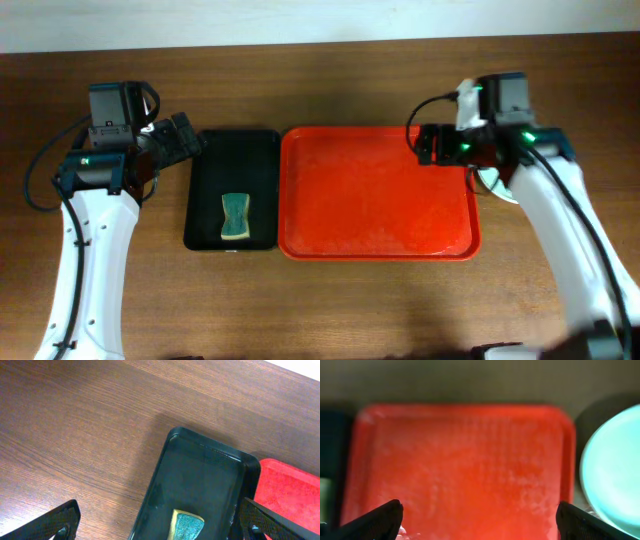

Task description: Clean dirty plates on tray and stack at the side

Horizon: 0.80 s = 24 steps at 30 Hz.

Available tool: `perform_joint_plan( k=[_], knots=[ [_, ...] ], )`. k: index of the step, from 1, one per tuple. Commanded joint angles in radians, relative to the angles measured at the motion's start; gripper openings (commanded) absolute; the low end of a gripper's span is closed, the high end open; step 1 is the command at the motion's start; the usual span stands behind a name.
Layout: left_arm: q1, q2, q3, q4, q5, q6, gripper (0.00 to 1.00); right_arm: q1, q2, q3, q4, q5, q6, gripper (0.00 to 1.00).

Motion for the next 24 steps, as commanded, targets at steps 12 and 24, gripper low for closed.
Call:
perform_joint_plan(
  k=[12, 24],
  knots=[
    [0.005, 0.000, 0.005, -0.001, -0.008, -0.010, 0.99, 0.010, -0.492, 0.000, -0.001, 0.093, -0.011, 0.98],
    [0.005, 0.000, 0.005, -0.001, -0.008, -0.010, 0.99, 0.010, -1.102, -0.198, 0.001, 0.105, -0.037, 0.98]
  ],
)
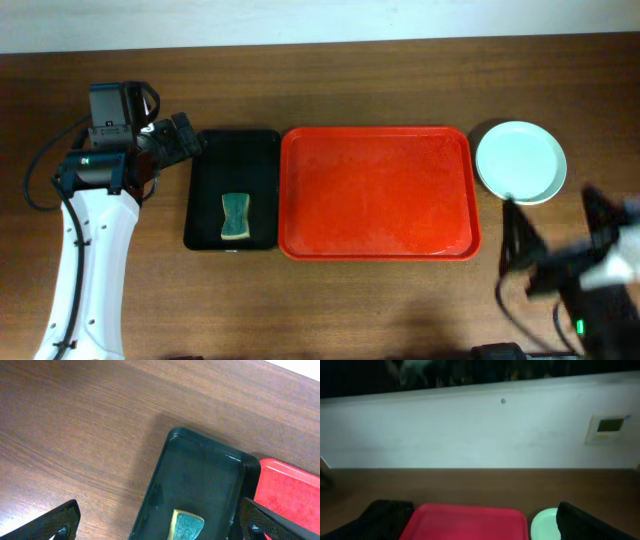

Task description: Clean dirty plates on tray and stack at the side

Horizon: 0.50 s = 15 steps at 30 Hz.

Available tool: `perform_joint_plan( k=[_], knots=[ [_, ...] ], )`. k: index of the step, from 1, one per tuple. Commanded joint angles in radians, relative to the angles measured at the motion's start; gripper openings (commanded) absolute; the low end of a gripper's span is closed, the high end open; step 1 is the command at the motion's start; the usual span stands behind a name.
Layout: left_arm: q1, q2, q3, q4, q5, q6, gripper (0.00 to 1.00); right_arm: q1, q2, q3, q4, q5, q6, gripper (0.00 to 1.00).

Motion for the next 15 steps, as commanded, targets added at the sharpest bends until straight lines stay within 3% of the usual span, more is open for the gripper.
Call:
perform_joint_plan(
  k=[1, 10, 12, 15],
  knots=[
    [0.005, 0.000, 0.005, -0.001, -0.008, -0.010, 0.99, 0.009, -0.180, -0.115, -0.004, 0.013, -0.012, 0.98],
    [0.005, 0.000, 0.005, -0.001, -0.008, -0.010, 0.99, 0.009, -0.455, -0.421, 0.047, 0.009, -0.011, 0.98],
    [0.005, 0.000, 0.005, -0.001, -0.008, -0.010, 0.99, 0.009, -0.456, -0.489, 0.122, 0.009, -0.011, 0.98],
    [0.005, 0.000, 0.005, -0.001, -0.008, -0.010, 0.99, 0.008, -0.456, -0.623, 0.386, 0.010, -0.012, 0.98]
  ],
)
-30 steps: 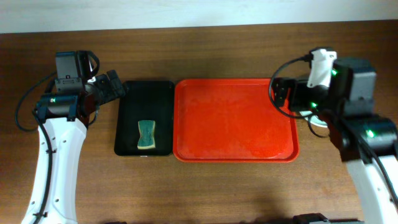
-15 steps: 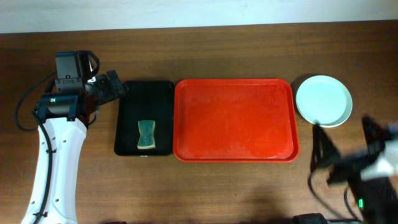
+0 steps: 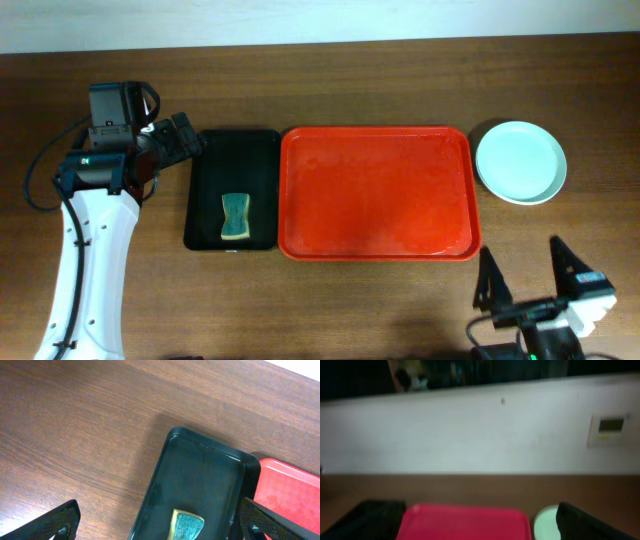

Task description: Clean dirty plates on tray and stack at the side

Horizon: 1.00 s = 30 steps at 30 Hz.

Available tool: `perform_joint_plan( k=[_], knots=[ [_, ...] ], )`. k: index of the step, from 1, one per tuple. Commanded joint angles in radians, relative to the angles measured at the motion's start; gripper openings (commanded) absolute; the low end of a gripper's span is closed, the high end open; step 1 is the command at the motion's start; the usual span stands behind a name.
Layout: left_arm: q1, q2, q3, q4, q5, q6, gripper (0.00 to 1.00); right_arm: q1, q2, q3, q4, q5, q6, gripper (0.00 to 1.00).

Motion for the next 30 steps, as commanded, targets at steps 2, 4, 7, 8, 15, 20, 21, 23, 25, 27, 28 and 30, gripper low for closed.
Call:
perform_joint_plan(
  k=[2, 4, 7, 8, 15, 20, 21, 23, 25, 27, 28, 30],
  knots=[
    [0.005, 0.000, 0.005, -0.001, -0.008, -0.010, 0.99, 0.006, -0.009, -0.174, 0.359, 0.006, -0.011, 0.98],
    [0.005, 0.000, 0.005, -0.001, -0.008, -0.010, 0.99, 0.006, -0.009, -0.271, 0.585, 0.005, -0.011, 0.98],
    [0.005, 0.000, 0.005, -0.001, -0.008, -0.010, 0.99, -0.002, -0.009, -0.405, 0.804, 0.004, -0.010, 0.98],
    [0.005, 0.000, 0.005, -0.001, -0.008, -0.010, 0.99, -0.008, -0.009, -0.427, 0.820, -0.004, -0.010, 0.98],
    [0.005, 0.000, 0.005, -0.001, -0.008, -0.010, 0.99, -0.084, -0.010, -0.555, 0.790, -0.021, -0.007, 0.98],
    [0.005, 0.000, 0.005, -0.001, -0.008, -0.010, 0.99, -0.092, -0.010, -0.643, 0.740, -0.026, -0.010, 0.98],
    [0.005, 0.000, 0.005, -0.001, -0.008, -0.010, 0.99, -0.091, -0.010, -0.643, 0.706, -0.026, -0.011, 0.98],
    [0.005, 0.000, 0.005, -0.001, -0.008, -0.010, 0.99, -0.090, -0.010, -0.643, 0.638, -0.032, -0.043, 0.98],
    [0.005, 0.000, 0.005, -0.001, -0.008, -0.010, 0.99, -0.090, -0.010, -0.643, 0.562, -0.044, -0.092, 0.98],
    [0.005, 0.000, 0.005, -0.001, -0.008, -0.010, 0.99, -0.090, -0.010, -0.643, 0.507, -0.051, -0.145, 0.98],
    [0.005, 0.000, 0.005, -0.001, -0.008, -0.010, 0.99, -0.090, -0.010, -0.643, 0.507, -0.051, -0.173, 0.98],
    [0.005, 0.000, 0.005, -0.001, -0.008, -0.010, 0.99, -0.090, -0.010, -0.643, 0.507, -0.050, -0.193, 0.98]
  ],
)
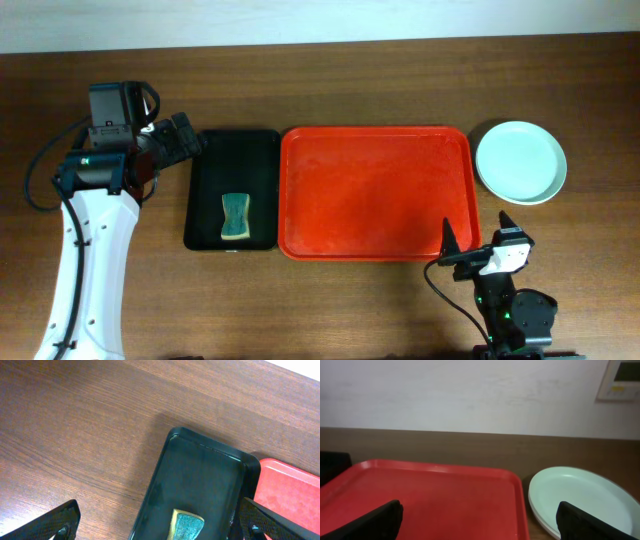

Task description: Clean dirty plates on tray and stack at the side

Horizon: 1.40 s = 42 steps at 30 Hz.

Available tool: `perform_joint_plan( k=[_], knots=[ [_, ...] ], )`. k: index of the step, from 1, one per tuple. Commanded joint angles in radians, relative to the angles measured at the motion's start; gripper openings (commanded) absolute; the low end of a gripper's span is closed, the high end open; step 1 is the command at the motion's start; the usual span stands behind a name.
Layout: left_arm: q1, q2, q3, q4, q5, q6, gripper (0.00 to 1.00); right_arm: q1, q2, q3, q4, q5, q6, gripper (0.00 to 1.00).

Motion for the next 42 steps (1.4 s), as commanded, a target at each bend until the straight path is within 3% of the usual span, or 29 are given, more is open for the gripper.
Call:
perform_joint_plan(
  k=[1, 29, 34, 42],
  knots=[
    [0.005, 0.000, 0.005, -0.001, -0.008, -0.009, 0.99, -0.006, -0.008, -0.005, -0.006, -0.019, -0.074, 0.98],
    [0.005, 0.002, 0.005, -0.001, -0.008, -0.010, 0.99, -0.006, -0.008, -0.005, -0.004, -0.018, -0.075, 0.98],
    [0.004, -0.102, 0.004, -0.001, -0.008, -0.009, 0.99, -0.006, -0.008, -0.005, -0.004, -0.018, -0.075, 0.98],
    [0.004, -0.444, 0.004, -0.001, -0.008, -0.009, 0.99, -0.006, -0.008, -0.005, -0.004, -0.018, -0.075, 0.98]
  ],
)
